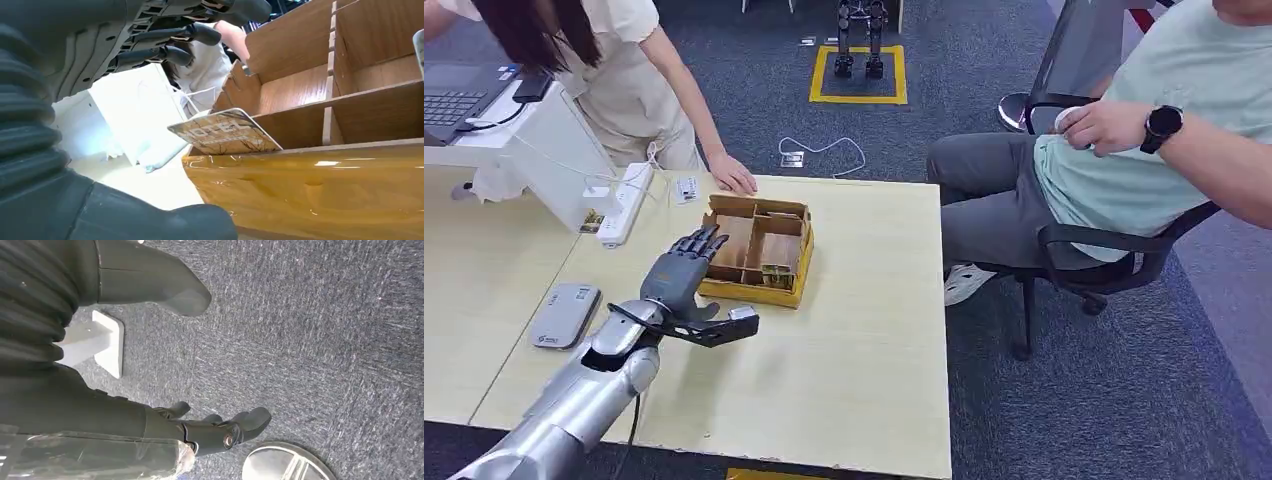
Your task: Pass the card to the sensor for recognition and then transmit it.
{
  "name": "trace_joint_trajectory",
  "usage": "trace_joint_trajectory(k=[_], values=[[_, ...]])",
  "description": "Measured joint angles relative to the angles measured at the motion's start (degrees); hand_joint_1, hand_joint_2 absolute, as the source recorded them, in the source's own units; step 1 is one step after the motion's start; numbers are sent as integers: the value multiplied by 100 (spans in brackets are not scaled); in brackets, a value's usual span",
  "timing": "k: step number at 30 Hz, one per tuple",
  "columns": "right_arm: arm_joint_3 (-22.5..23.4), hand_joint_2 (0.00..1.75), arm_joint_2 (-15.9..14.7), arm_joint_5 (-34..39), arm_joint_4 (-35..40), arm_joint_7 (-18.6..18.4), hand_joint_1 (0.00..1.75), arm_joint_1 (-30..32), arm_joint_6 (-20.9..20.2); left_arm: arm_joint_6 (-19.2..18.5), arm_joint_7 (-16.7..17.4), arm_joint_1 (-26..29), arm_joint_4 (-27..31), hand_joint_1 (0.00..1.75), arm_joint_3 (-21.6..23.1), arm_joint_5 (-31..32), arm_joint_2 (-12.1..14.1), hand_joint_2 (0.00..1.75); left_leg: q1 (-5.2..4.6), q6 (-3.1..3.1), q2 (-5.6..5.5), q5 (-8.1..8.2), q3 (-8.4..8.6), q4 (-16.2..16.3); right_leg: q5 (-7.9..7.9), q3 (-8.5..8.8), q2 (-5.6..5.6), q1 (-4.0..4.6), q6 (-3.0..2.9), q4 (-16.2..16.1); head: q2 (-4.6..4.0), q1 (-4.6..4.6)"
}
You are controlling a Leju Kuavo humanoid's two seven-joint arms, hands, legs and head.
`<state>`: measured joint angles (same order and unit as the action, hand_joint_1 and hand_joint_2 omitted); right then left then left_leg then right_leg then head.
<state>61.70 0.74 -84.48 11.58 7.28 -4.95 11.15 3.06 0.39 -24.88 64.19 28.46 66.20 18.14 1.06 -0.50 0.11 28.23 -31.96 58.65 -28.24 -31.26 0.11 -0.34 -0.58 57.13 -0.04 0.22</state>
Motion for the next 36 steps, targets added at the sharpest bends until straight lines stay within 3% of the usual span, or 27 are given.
trace_joint_trajectory(k=[1, 2, 4, 36], values=[[0, 175, 0, 0, 0, 0, 0, 0, 0, 0, -13, 1, -2, 112, -7, 2, 0, 175, 0, 0, 0, 0, 0, 0, 0, 0, 0, 0, 0, 0, 0, 0], [0, 175, 0, -2, 0, 0, 0, 0, 0, -2, -42, 0, -4, 159, -15, 7, 0, 175, 0, 0, 0, 0, 0, 0, 0, 0, 0, 0, 0, 0, 0, 0], [0, 175, 0, -2, 0, 0, 0, 0, 0, -4, -79, 0, -4, 175, -31, 9, 2, 175, 0, 0, 0, 0, 0, 0, 0, 0, 0, 0, 0, 0, 0, 0], [0, 175, 0, -4, 0, 0, 0, 0, -2, -9, -225, 5, -2, 175, -96, -61, 77, 175, 0, 2, 0, -2, 1, 0, 0, 1, 1, 0, 0, 0, 0, 2]])
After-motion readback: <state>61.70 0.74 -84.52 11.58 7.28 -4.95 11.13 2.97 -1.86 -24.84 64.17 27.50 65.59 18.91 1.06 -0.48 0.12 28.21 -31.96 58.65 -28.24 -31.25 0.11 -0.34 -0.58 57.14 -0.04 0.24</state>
